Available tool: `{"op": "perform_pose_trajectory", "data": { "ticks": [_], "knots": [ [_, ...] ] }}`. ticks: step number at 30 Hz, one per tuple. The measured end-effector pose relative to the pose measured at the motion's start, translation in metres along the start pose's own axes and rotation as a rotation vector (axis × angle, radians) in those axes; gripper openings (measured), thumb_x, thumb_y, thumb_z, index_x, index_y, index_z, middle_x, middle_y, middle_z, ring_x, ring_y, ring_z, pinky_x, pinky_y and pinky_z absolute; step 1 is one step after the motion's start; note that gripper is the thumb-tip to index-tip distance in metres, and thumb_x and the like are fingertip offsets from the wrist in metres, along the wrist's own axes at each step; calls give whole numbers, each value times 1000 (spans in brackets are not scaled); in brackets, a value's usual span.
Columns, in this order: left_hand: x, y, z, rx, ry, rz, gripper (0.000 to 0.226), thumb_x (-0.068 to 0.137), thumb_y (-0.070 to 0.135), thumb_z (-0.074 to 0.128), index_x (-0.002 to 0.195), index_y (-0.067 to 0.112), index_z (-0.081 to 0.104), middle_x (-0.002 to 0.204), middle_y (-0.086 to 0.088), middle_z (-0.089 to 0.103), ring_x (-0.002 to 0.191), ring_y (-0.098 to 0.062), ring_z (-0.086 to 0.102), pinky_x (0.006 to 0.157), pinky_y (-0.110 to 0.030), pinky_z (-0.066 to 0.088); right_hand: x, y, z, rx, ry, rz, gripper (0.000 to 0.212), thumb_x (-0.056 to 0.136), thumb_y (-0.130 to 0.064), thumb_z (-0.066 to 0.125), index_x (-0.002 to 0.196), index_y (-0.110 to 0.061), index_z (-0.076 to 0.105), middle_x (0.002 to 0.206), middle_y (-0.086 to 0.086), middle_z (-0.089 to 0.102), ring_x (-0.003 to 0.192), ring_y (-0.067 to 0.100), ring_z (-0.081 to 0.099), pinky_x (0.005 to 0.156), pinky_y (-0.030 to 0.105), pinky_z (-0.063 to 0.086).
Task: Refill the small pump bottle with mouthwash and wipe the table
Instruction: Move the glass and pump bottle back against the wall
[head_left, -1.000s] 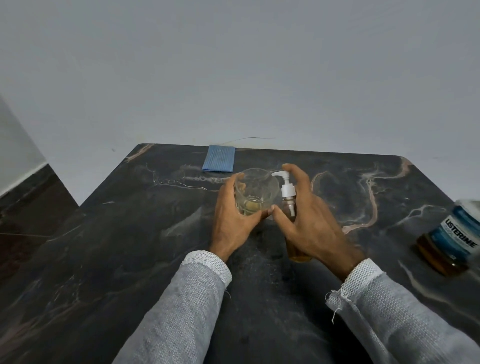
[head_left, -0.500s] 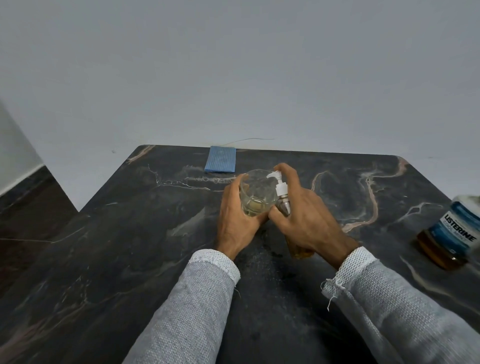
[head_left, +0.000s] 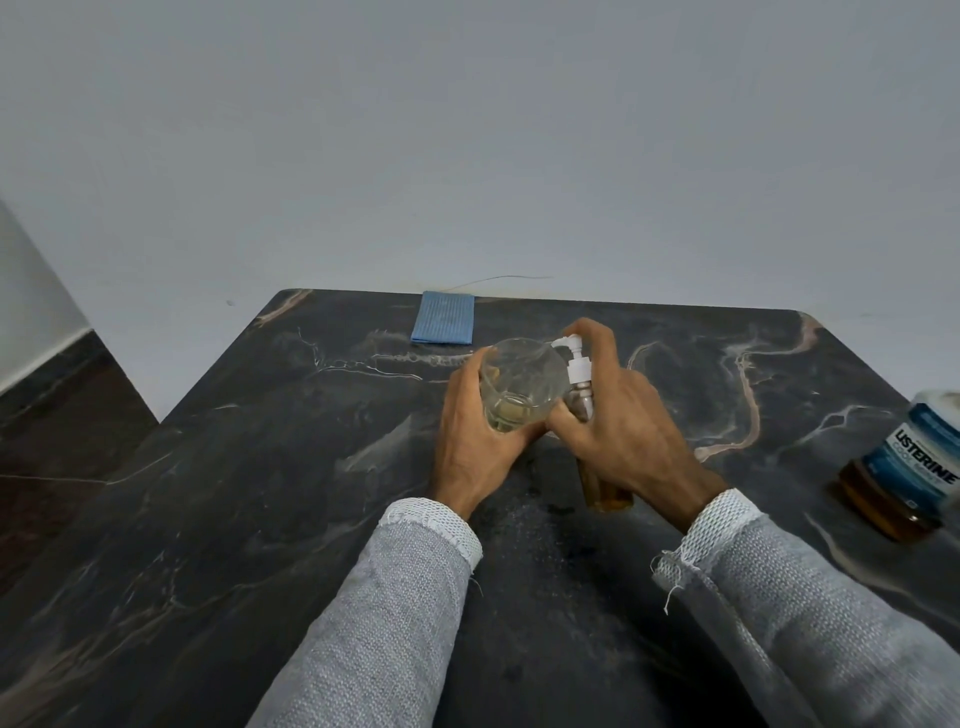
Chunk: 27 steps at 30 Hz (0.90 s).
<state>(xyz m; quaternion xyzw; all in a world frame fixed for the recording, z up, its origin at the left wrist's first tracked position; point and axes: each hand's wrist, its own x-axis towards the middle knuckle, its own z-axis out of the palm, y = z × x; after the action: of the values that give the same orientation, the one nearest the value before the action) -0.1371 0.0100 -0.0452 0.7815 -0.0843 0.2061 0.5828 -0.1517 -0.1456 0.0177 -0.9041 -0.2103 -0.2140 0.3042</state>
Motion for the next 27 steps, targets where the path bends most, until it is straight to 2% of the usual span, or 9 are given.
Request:
{"op": "perform_pose_trajectory", "data": {
  "ticks": [3, 6, 10, 13, 16, 19, 24, 27],
  "knots": [
    [0, -1, 0, 5, -7, -7, 94, 55, 65, 75, 136, 38, 36, 130, 17, 47, 120, 3, 48, 93, -15, 45, -1, 0, -2, 8, 10, -3, 53, 85, -27, 64, 122, -30, 27, 70, -11, 59, 54, 5, 59, 47, 22, 48],
    [1, -2, 0, 9, -9, -17, 94, 56, 63, 75, 137, 36, 37, 133, 14, 48, 122, -2, 49, 96, -23, 48, 0, -4, -4, 35, -26, -20, 56, 85, -27, 63, 127, -32, 26, 69, -11, 59, 54, 6, 59, 49, 28, 52],
    [1, 1, -1, 10, 13, -18, 78, 58, 64, 76, 125, 59, 35, 124, 26, 48, 118, 5, 50, 92, -23, 50, 5, -11, -5, 45, -26, -48, 63, 84, -23, 62, 132, -35, 24, 68, -9, 59, 54, 8, 59, 51, 34, 54],
    [2, 2, -2, 12, 27, -21, 75, 60, 62, 77, 121, 64, 34, 123, 26, 50, 116, 5, 52, 92, -25, 52, 8, -15, -3, 49, -16, -71, 57, 83, -23, 62, 127, -33, 28, 69, -10, 59, 55, 6, 58, 50, 32, 54],
    [2, -1, -2, 13, 18, -31, 79, 61, 57, 78, 129, 54, 36, 128, 14, 52, 117, -2, 54, 94, -31, 53, 8, -16, -1, 72, -11, -75, 52, 84, -23, 63, 122, -33, 30, 72, -11, 59, 57, 7, 60, 51, 30, 54],
    [3, -3, -1, 16, 12, -31, 86, 61, 57, 78, 136, 40, 38, 130, 12, 51, 119, -3, 52, 96, -33, 52, 5, -14, 1, 143, 2, -63, 58, 84, -21, 64, 129, -35, 29, 71, -12, 61, 60, 4, 62, 51, 23, 53],
    [2, -2, -1, 34, 10, -38, 94, 58, 61, 77, 139, 32, 38, 133, 11, 50, 122, -4, 51, 98, -30, 51, 2, -7, -2, 199, 40, -30, 67, 84, -21, 67, 134, -36, 27, 64, -8, 61, 58, 5, 62, 51, 22, 52],
    [2, -3, -1, 60, 0, -52, 98, 57, 57, 82, 140, 32, 36, 135, 9, 49, 124, -7, 49, 101, -32, 49, -2, 0, -5, 243, 84, -3, 75, 84, -26, 70, 140, -39, 21, 68, -6, 61, 60, 7, 63, 55, 20, 53]
  ]
}}
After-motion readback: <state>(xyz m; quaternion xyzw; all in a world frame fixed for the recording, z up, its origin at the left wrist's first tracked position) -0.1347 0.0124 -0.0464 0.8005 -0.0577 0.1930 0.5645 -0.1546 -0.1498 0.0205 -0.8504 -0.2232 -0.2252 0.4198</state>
